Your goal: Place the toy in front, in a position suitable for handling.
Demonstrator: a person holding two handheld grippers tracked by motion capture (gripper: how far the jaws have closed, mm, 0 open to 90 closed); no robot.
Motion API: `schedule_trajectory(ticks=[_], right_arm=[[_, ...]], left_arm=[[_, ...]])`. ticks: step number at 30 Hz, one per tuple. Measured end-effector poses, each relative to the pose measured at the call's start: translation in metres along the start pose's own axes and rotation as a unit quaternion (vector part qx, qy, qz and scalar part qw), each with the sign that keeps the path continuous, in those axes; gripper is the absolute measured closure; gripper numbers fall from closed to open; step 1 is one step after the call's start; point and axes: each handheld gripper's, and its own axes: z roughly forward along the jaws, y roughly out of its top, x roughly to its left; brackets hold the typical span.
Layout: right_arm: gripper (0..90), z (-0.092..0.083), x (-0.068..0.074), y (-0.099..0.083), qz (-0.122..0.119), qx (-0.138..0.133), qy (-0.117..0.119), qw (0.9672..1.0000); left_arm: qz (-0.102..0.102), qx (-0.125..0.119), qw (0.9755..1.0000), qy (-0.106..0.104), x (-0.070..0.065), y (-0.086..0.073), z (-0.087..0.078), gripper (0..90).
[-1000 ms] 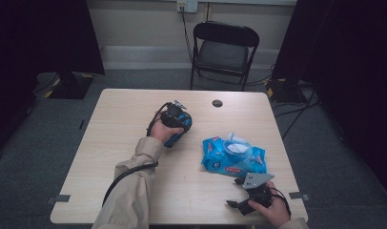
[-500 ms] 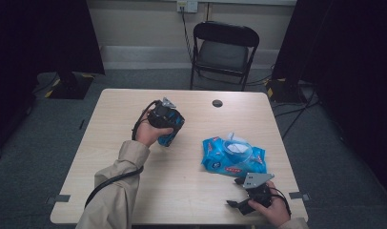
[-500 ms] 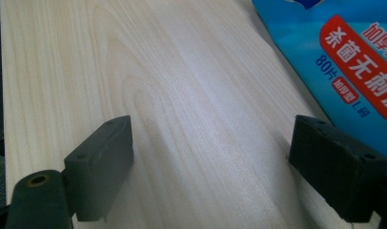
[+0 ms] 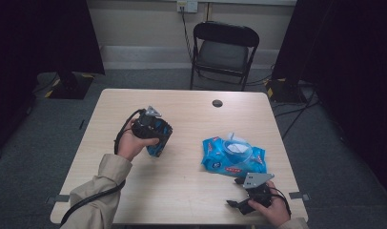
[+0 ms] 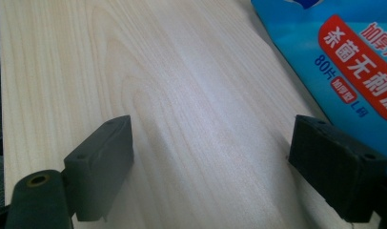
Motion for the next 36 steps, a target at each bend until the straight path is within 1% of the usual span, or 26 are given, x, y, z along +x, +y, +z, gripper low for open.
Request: schedule_trajectory(ticks=[3,5,6,7,8,10,11,12,14,21,23,24,25,26,28,30,31,33,36], right_arm=[[14.1,0.000,0.000,0.000,0.001,0.000,-0.001,1.0000],[14.1,0.000,0.000,0.000,0.002,0.000,-0.001,1.0000],[14.1,0.000,0.000,0.000,0.002,0.001,-0.001,1.0000],[14.1,0.000,0.000,0.000,0.002,0.000,-0.001,1.0000],[14.0,0.000,0.000,0.000,0.002,0.000,-0.001,1.0000],[14.0,0.000,-0.001,0.000,0.002,0.000,-0.001,1.0000],[14.0,0.000,-0.001,0.000,0.002,0.000,-0.001,1.0000],[14.1,0.000,-0.001,0.000,0.002,0.000,-0.001,1.0000],[14.0,0.000,0.000,0.000,0.002,0.000,-0.001,1.0000],[14.0,0.000,0.000,0.000,0.002,0.000,-0.001,1.0000],[14.0,0.000,0.000,0.000,0.002,0.000,-0.001,1.0000],[14.0,0.000,-0.001,0.000,0.002,0.000,-0.001,1.0000],[14.0,0.000,-0.001,0.000,0.002,0.000,-0.001,1.0000],[14.0,0.000,-0.001,0.000,0.002,0.000,-0.001,1.0000],[14.0,0.000,0.000,0.000,0.002,0.000,-0.002,1.0000],[14.0,0.000,0.000,0.000,0.002,0.000,-0.002,1.0000],[14.0,0.000,0.000,0.000,0.002,0.000,-0.002,1.0000],[14.0,0.000,0.000,0.000,0.002,0.000,-0.002,1.0000],[14.0,0.000,0.000,0.000,0.002,0.000,-0.002,1.0000]], left_arm=[[0.000,0.007,1.0000,-0.006,-0.002,-0.006,-0.002,25.3],[0.007,0.013,0.9999,-0.006,-0.004,-0.006,-0.001,25.3],[0.006,0.017,0.9998,-0.006,-0.005,-0.007,0.000,25.3],[0.008,0.017,0.9998,-0.002,-0.005,-0.007,0.002,25.3],[0.006,0.015,0.9999,-0.006,-0.006,-0.007,0.005,25.3],[0.000,0.015,0.9999,-0.006,-0.007,-0.008,0.011,25.3],[0.000,0.015,0.9999,-0.006,-0.007,-0.008,0.011,25.3],[-0.007,0.017,0.9998,-0.012,-0.010,-0.010,0.020,25.4],[-0.006,0.021,0.9997,-0.014,-0.013,-0.011,0.028,25.4],[-0.016,0.029,0.9992,-0.022,-0.018,-0.015,0.052,25.4],[-0.018,0.032,0.9991,-0.021,-0.019,-0.015,0.054,25.4],[-0.018,0.037,0.9990,-0.019,-0.021,-0.016,0.060,25.4],[-0.018,0.037,0.9990,-0.019,-0.021,-0.016,0.060,25.4],[-0.019,0.042,0.9988,-0.015,-0.022,-0.017,0.065,25.4],[-0.017,0.046,0.9987,-0.014,-0.024,-0.018,0.069,25.4],[-0.011,0.050,0.9986,-0.010,-0.026,-0.018,0.072,25.4],[-0.012,0.049,0.9987,-0.007,-0.027,-0.018,0.073,25.3],[-0.007,0.052,0.9986,-0.002,-0.028,-0.018,0.074,25.3],[-0.004,0.053,0.9986,-0.002,-0.028,-0.019,0.077,25.2]])
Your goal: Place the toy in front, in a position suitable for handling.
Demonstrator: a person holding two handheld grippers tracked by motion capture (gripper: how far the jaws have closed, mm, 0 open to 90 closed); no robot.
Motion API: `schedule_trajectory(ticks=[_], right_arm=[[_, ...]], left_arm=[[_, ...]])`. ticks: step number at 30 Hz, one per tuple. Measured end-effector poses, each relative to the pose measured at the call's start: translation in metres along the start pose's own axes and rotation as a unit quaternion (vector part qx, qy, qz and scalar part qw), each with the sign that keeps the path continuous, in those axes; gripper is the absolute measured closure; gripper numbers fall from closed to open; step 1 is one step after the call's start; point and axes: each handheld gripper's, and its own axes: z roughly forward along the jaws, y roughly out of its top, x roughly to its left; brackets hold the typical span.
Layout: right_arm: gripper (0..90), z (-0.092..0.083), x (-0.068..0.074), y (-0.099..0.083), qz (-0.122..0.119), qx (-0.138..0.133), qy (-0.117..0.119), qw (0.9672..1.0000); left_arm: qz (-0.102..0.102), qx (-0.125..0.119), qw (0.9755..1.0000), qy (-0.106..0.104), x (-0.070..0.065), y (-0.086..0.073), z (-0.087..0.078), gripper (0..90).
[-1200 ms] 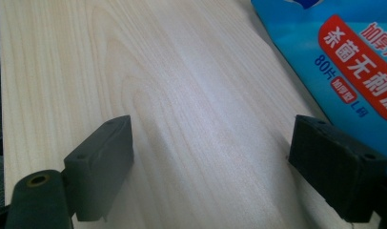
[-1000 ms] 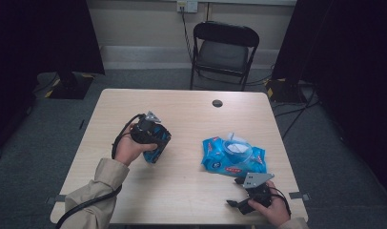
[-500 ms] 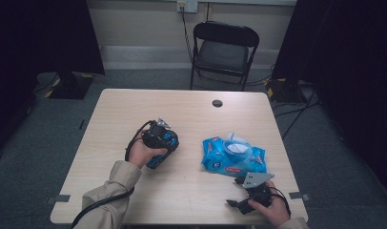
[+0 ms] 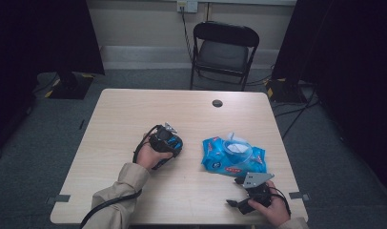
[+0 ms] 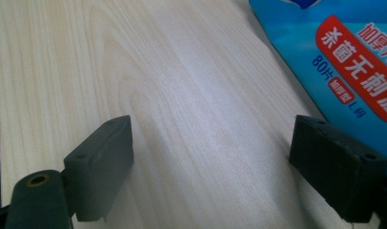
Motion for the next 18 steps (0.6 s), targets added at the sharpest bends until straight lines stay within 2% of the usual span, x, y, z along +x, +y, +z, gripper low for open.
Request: schedule_trajectory(ticks=[7,18], right_arm=[[14.0,0.0000,0.0000,0.0000,0.000,0.000,0.000,1.0000],[14.0,0.0001,-0.0001,0.0001,0.000,0.000,0.000,1.0000]], left_arm=[[0.004,-0.007,1.0000,0.004,-0.0011,-0.0008,0.0030,25.0],[-0.004,-0.005,1.0000,0.006,-0.0019,0.0050,0.0074,25.1]])
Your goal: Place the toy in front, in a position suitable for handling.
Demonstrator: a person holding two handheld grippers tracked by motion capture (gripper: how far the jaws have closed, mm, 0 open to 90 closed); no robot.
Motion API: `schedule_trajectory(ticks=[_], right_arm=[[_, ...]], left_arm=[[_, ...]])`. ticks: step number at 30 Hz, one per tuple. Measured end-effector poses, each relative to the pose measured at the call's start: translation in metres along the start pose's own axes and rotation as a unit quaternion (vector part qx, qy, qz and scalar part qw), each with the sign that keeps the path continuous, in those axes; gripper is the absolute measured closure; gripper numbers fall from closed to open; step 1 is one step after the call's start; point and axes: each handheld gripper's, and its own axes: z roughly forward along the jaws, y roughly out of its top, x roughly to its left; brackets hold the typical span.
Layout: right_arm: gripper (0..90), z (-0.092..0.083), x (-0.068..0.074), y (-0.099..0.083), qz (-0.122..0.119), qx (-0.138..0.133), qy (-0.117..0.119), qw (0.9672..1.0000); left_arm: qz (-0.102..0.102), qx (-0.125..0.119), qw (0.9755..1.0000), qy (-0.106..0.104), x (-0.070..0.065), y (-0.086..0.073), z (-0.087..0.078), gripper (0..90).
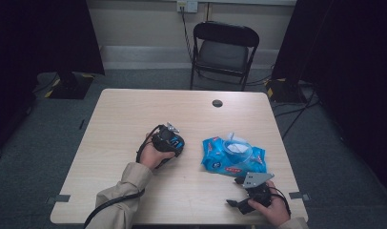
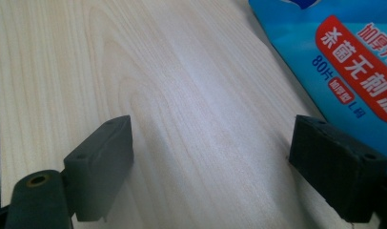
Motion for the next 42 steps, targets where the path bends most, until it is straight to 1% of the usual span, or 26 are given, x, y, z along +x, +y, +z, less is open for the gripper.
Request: schedule_trajectory(ticks=[5,6,8,9,13,19,20,23,25,26,27,28,29,30,31,32,35,37,38,39,40,42], right_arm=[[14.0,0.000,0.000,0.000,0.000,0.000,0.000,1.0000],[14.0,0.000,0.000,0.000,0.000,0.000,0.000,1.0000],[14.0,0.000,0.000,0.000,0.000,0.000,0.000,1.0000],[14.0,0.000,0.000,0.000,0.000,0.000,0.000,1.0000],[13.9,0.000,0.000,0.000,0.000,0.000,0.000,1.0000],[13.9,0.000,0.000,0.000,-0.001,0.000,0.000,1.0000],[13.9,0.000,0.000,0.000,-0.001,0.000,0.000,1.0000],[13.9,0.000,0.000,0.000,-0.001,0.000,0.000,1.0000],[13.9,0.000,0.000,0.000,-0.001,0.000,0.001,1.0000],[13.9,0.000,0.000,0.000,-0.001,0.000,0.001,1.0000],[13.9,0.000,0.000,0.000,-0.001,0.000,0.001,1.0000],[13.9,0.000,0.000,0.000,-0.001,0.000,0.001,1.0000],[13.9,0.000,0.000,0.000,-0.001,0.000,0.001,1.0000],[13.9,0.000,0.000,0.000,-0.001,0.000,0.001,1.0000],[13.9,0.000,0.000,0.000,-0.001,0.000,0.001,1.0000],[13.9,0.000,0.000,0.000,-0.001,0.000,0.000,1.0000],[13.9,0.000,0.000,0.000,-0.001,0.000,0.000,1.0000],[13.9,0.000,0.000,0.000,-0.001,0.000,0.000,1.0000],[13.9,0.000,0.000,0.000,-0.001,0.000,0.000,1.0000],[13.9,0.000,0.000,0.000,-0.001,0.000,0.000,1.0000],[13.9,0.000,0.000,0.000,-0.001,0.000,0.000,1.0000],[13.9,0.000,0.000,0.000,-0.001,0.000,0.001,1.0000]], left_arm=[[-0.004,-0.002,0.9999,0.010,-0.001,0.004,0.003,25.1],[-0.002,-0.001,0.9999,0.010,-0.001,0.004,0.004,25.1],[-0.008,-0.003,0.9999,0.009,0.000,0.005,0.005,25.1],[-0.007,0.000,0.9999,0.009,0.000,0.006,0.005,25.2],[-0.009,-0.004,0.9999,0.014,0.000,0.007,0.007,25.1],[-0.008,-0.010,0.9999,0.008,0.001,0.005,0.006,24.6],[-0.010,-0.010,0.9999,0.002,0.003,0.004,0.006,24.4],[-0.010,-0.006,0.9999,-0.003,0.006,0.003,0.006,20.9],[-0.008,-0.005,1.0000,0.000,0.006,0.003,0.005,17.7],[-0.003,-0.001,1.0000,0.000,0.007,0.002,0.003,17.5],[-0.003,-0.001,1.0000,0.000,0.007,0.002,0.003,16.9],[-0.011,-0.009,0.9999,-0.004,0.007,0.002,0.000,15.4],[-0.012,-0.013,0.9998,-0.005,0.009,0.002,-0.003,16.1],[-0.013,-0.013,0.9998,-0.003,0.010,0.002,-0.005,15.8],[-0.014,-0.016,0.9997,-0.009,0.011,0.002,-0.007,15.5],[-0.010,-0.020,0.9997,-0.006,0.012,0.002,-0.010,15.9],[-0.012,-0.031,0.9994,-0.008,0.015,0.001,-0.019,15.8],[-0.013,-0.030,0.9994,-0.010,0.017,0.000,-0.025,15.9],[-0.013,-0.030,0.9994,-0.010,0.017,0.000,-0.025,15.9],[-0.012,-0.031,0.9994,-0.009,0.018,-0.002,-0.027,15.9],[-0.018,-0.038,0.9990,-0.012,0.020,-0.007,-0.034,15.9],[-0.025,-0.044,0.9986,-0.014,0.023,-0.014,-0.041,15.9]])
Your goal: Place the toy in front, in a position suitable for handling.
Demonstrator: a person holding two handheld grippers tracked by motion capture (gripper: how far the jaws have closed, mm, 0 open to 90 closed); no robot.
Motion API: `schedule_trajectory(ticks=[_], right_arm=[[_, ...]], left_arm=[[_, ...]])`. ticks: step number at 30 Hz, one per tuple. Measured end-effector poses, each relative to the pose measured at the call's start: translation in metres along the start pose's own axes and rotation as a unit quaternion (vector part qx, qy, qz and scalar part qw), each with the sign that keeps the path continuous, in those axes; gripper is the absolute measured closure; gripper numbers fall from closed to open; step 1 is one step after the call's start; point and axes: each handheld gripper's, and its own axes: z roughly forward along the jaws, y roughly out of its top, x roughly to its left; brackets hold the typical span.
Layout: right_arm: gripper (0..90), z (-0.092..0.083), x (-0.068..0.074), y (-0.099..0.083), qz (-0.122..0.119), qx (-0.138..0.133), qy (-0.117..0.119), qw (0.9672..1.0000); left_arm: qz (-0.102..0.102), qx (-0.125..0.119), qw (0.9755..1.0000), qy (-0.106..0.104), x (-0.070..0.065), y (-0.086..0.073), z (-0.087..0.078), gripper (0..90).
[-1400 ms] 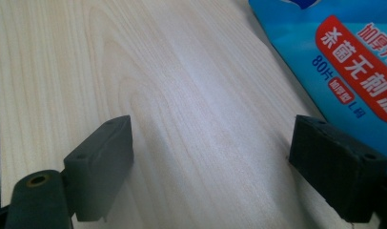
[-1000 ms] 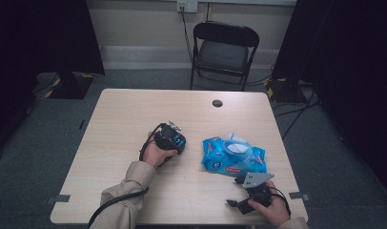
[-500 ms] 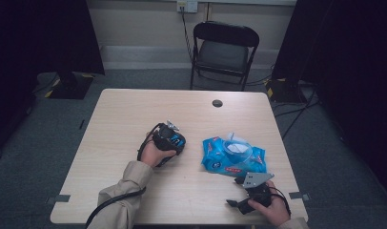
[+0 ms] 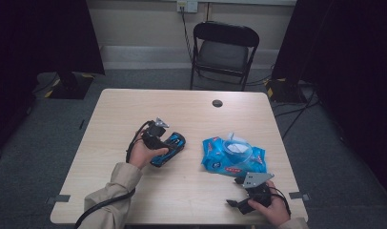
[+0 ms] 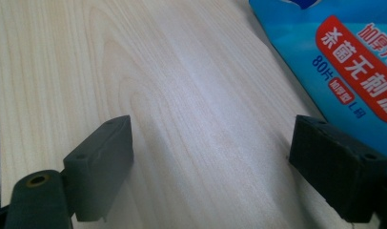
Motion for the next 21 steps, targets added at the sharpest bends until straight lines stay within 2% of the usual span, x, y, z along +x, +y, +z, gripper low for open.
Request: schedule_trajectory(ticks=[4,10,15,16,17,21], right_arm=[[13.9,0.000,0.000,0.000,0.000,0.000,0.000,1.0000],[13.9,0.000,0.000,0.000,0.000,0.000,0.000,1.0000],[13.9,0.000,0.000,0.000,0.000,0.000,0.000,1.0000],[13.9,0.000,0.000,0.000,0.000,0.000,0.000,1.0000],[13.9,0.000,0.000,0.000,0.000,0.000,0.000,1.0000],[13.9,0.000,0.000,0.000,0.000,0.000,0.000,1.0000]], left_arm=[[-0.001,-0.004,1.0000,0.004,0.004,-0.014,-0.018,16.0],[-0.013,-0.027,0.9995,-0.004,0.011,-0.042,-0.042,15.7],[-0.009,-0.028,0.9993,-0.021,0.004,-0.062,-0.042,15.9],[-0.009,-0.028,0.9993,-0.021,0.004,-0.062,-0.042,16.6],[0.000,-0.024,0.9994,-0.023,0.000,-0.068,-0.036,16.8],[0.006,-0.018,0.9997,-0.013,-0.003,-0.076,-0.026,16.3]])
